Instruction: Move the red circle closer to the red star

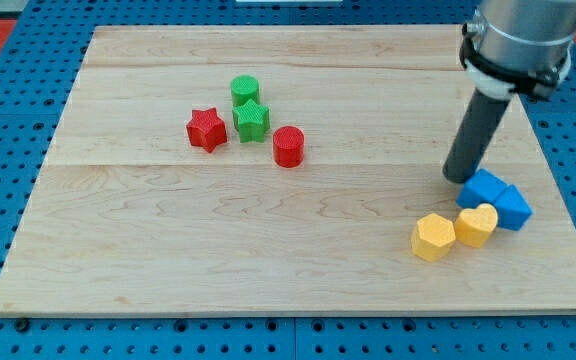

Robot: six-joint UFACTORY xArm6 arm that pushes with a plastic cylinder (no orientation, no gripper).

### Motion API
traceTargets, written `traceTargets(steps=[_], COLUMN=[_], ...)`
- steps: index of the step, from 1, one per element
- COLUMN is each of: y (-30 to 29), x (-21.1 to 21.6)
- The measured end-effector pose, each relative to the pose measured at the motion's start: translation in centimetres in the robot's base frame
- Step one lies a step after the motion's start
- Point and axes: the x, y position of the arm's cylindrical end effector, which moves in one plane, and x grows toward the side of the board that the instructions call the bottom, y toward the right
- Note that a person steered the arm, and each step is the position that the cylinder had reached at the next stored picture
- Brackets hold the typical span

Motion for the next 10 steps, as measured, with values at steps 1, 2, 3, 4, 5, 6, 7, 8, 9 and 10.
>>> traceTargets(steps=[1, 2, 3, 4, 5, 6, 7, 8, 9, 10], y=[-2.5, -4.7, -3.9, -10.8, -17.6, -22.5, -23.2, -23.2, -23.2, -23.2], x=[-0.3, -4.5, -6.0, -5.3, -5.3, -5.0, -5.3, -5.8, -6.9, -8.3])
